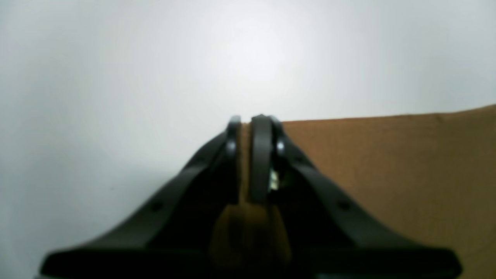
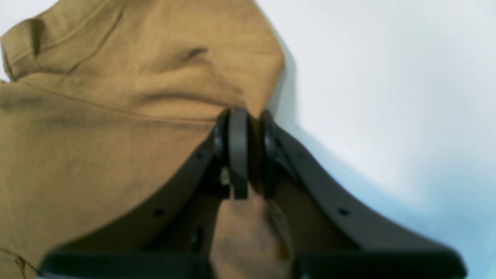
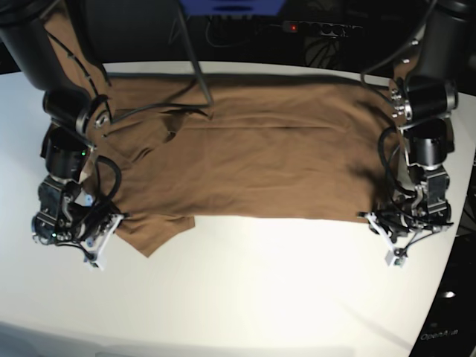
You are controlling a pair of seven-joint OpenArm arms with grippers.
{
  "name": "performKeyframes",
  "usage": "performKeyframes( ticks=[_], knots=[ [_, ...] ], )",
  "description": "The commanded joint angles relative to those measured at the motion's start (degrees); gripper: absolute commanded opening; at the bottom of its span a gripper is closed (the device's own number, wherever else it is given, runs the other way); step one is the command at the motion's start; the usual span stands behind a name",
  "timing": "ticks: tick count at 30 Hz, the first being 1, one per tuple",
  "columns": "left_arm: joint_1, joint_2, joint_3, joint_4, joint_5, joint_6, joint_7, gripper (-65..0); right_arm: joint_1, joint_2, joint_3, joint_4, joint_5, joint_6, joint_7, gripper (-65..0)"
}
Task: Fold the T-shirt properly
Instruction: 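Grasp the hem corners with both grippers, then lift the hem and fold it over toward the collar with both grippers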
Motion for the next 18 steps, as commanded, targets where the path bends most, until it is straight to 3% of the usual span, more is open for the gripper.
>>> performKeyframes(
  ticks=[1, 6, 11, 18],
  knots=[
    [0.05, -0.17, 0.09, 0.01, 1.05, -0.21, 2.51, -62.3, 1.51, 0.34, -0.15, 0.62, -0.93, 0.14, -0.51, -64.7],
    [1.98, 0.79, 0.09, 1.24, 0.96, -0.29, 2.42, -62.3, 1.15, 0.34, -0.15, 0.79, -0.67, 0.14, 0.63, -64.7],
    [6.73, 2.73, 0.0, 9.33, 0.96, -0.38, 3.39, -62.3, -0.25, 0.26, -0.06, 0.88, -0.67, 0.14, 1.95, -64.7],
    [10.16, 5.89, 0.0, 19.53, 0.96, -0.38, 8.58, -62.3, -1.31, 0.26, -0.06, 0.88, -0.58, 0.14, 4.24, -64.7]
  ],
)
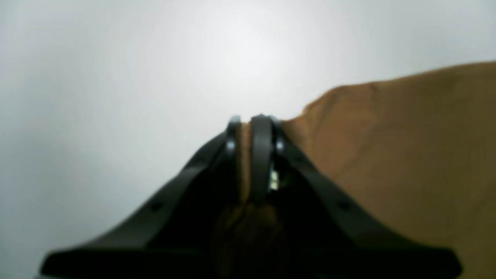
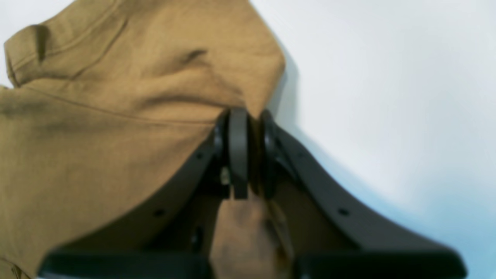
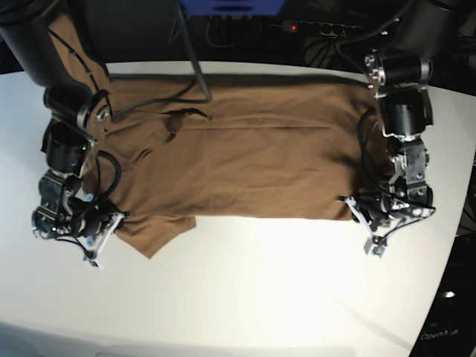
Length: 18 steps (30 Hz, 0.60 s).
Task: Fold the T-shirt properly
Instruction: 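Lift the hem and fold it over toward the collar with both grippers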
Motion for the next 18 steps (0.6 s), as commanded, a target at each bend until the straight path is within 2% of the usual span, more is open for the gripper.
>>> performKeyframes(
  ticks=[1, 4, 7, 14, 18],
  knots=[
    [0.0, -0.23, 0.2, 1.17, 0.39, -0.43, 2.94, -62.3, 0.24, 0.21, -0.06, 0.31, -0.69, -0.03, -0.72, -64.7],
    [1.23, 0.3, 0.2, 4.42, 0.39, -0.43, 4.17, -62.3, -1.16, -0.14, -0.06, 3.13, -0.69, -0.03, -0.72, -64.7],
    [3.34, 0.39, 0.2, 8.38, 0.39, -0.43, 5.93, -62.3, -5.12, -1.81, -0.33, 12.18, -0.78, -0.03, -1.69, -64.7],
    [7.82, 0.56, -3.23, 16.64, 0.39, -0.43, 7.86, -62.3, -15.67, -4.18, -6.22, 33.63, -0.69, -0.03, -4.94, -64.7],
    [9.14, 0.47, -3.32, 18.58, 0.39, -0.43, 8.04, -62.3, -19.36, -4.53, -9.21, 41.45, -0.69, -0.03, -5.38, -64.7]
  ],
)
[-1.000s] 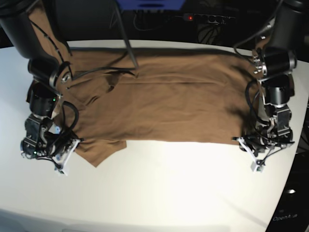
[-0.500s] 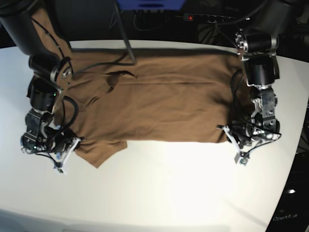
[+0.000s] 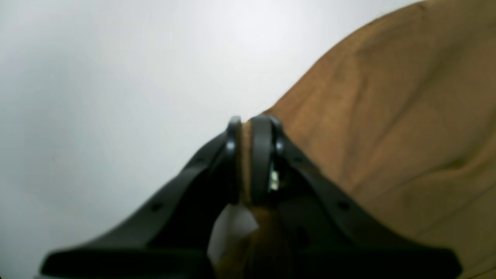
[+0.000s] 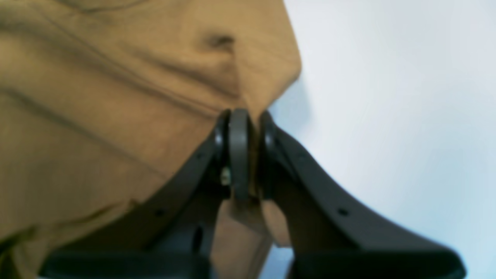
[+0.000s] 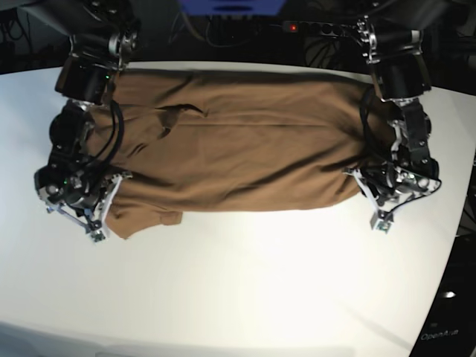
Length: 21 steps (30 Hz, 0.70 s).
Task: Fold the T-shirt properly
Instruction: 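Lift the hem and fold it over toward the collar with both grippers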
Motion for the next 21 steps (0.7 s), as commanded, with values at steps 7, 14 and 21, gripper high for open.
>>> performKeyframes(
  ticks=[7, 14, 21],
  knots=[
    [-0.65, -0.46, -0.09, 4.32, -0.24, -0.1, 0.02, -62.3, -3.34, 0.65, -4.62, 8.1, 0.4, -0.03, 0.41, -64.7],
    [3.13, -0.11, -0.17, 15.05, -0.24, -0.1, 4.06, -62.3, -9.23, 0.82, -5.94, 17.5, 0.32, -0.03, 0.85, -64.7],
    [6.56, 0.15, -2.55, 22.26, 0.2, -4.67, 5.91, -62.3, -15.3, 0.82, -6.29, 25.42, 0.23, -0.03, 0.94, -64.7]
  ],
)
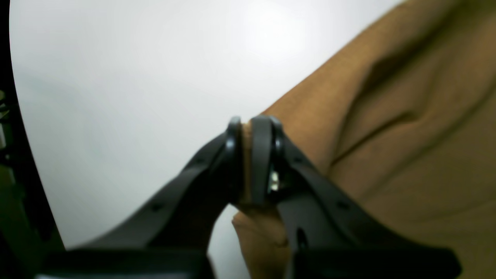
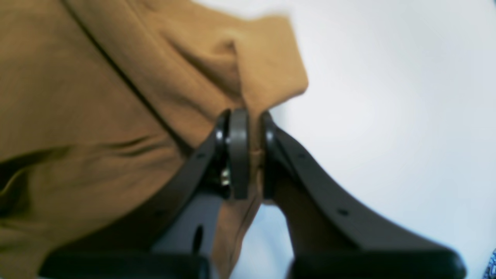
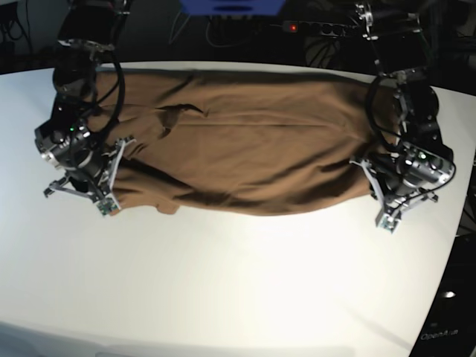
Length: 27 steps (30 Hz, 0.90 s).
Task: Fold the T-shirt properly
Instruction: 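Lift the hem and fold it over toward the collar with both grippers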
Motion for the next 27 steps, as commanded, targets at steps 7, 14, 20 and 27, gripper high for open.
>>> performKeyframes(
  ticks=[7, 14, 20, 27],
  knots=[
    [0.78, -1.1, -5.11, 0.62, 0.61, -3.29, -0.78, -62.3, -3.28, 1.13, 0.07, 2.06, 0.18, -0.25, 2.61, -64.7],
    [1.39, -2.42, -6.78, 0.79, 0.61, -3.29, -0.52, -62.3, -6.88, 1.48, 0.07, 2.14, 0.1, -0.25, 5.95, -64.7],
    [1.92, -2.77, -6.69, 1.06, 0.61, -3.29, -0.43, -62.3, -8.82, 3.07, 0.42, 2.14, -1.31, -0.25, 8.5, -64.7],
    [0.78, -3.21, -6.25, 1.14, 0.7, -3.29, -0.43, -62.3, -8.91, 4.21, 0.68, 2.14, -4.39, -0.25, 9.73, -64.7]
  ],
)
